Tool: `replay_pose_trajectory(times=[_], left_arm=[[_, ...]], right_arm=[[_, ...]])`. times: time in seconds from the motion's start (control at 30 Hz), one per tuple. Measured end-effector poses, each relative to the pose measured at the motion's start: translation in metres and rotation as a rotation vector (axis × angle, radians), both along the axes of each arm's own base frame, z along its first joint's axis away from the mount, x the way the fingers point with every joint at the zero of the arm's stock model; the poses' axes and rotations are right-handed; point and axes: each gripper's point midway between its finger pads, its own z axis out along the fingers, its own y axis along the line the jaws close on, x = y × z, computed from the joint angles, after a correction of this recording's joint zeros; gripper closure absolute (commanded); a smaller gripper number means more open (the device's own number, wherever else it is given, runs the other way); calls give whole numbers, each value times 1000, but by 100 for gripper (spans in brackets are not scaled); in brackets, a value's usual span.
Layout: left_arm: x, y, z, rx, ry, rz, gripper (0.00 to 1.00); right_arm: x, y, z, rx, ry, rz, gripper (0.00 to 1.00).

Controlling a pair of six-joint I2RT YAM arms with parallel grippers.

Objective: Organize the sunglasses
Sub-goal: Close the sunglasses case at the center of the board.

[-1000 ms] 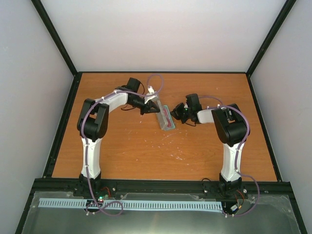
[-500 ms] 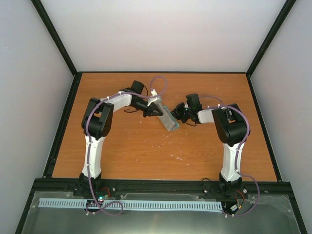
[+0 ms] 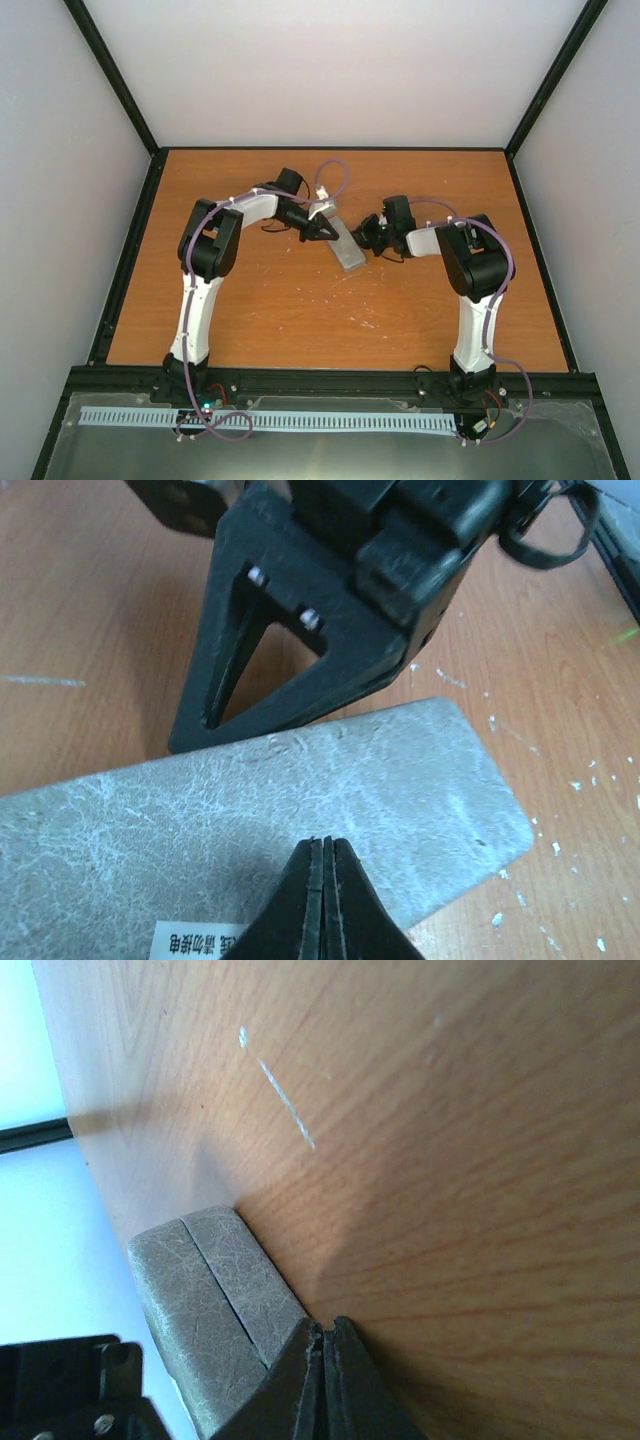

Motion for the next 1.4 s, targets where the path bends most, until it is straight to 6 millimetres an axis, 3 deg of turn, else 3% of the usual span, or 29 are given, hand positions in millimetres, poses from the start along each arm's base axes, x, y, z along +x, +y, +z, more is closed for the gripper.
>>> replay_pose_trajectory(times=[0.1, 0.4, 0.43, 0.47, 0.57, 0.7, 0.77, 0.87, 1.1, 1.17, 1.23, 1.3, 1.33, 1.4], left_arm=[[-2, 0, -9, 14, 16, -2, 99], [-6, 7, -3, 22, 3, 7, 99], [-6, 10, 1, 19, -2, 13, 99], [-3, 20, 29, -6, -44, 39, 99], [4, 30, 52, -28, -98, 69, 98], [14, 58, 92, -50, -192, 142, 98], [15, 70, 101, -53, -220, 174, 98], [10, 83, 96, -40, -219, 208, 98], [-15, 88, 71, -11, -156, 225, 96], [-20, 89, 76, -16, -163, 231, 84], [-21, 90, 84, -24, -188, 240, 59], [-21, 91, 97, -35, -213, 257, 6], [-21, 91, 104, -41, -227, 263, 1], [-21, 92, 118, -57, -255, 274, 0]], right_arm=[[-4, 2, 0, 6, 5, 11, 97], [-10, 0, 0, 4, 14, 15, 97], [-13, -1, 0, 0, 20, 15, 97], [-16, -2, 0, -5, 25, 15, 97], [-27, -8, 0, -24, 42, 16, 97], [-39, -13, 0, -54, 65, 19, 97], [-42, -13, 0, -65, 72, 26, 97], [-48, -6, 0, -69, 75, 49, 97], [-77, 30, 0, -72, 84, 154, 97], [-86, 35, 1, -84, 95, 178, 93], [-93, 33, 6, -109, 100, 188, 84], [-96, 24, 16, -151, 88, 185, 77], [-97, 17, 24, -184, 75, 183, 71], [-95, 5, 44, -242, 40, 173, 68]])
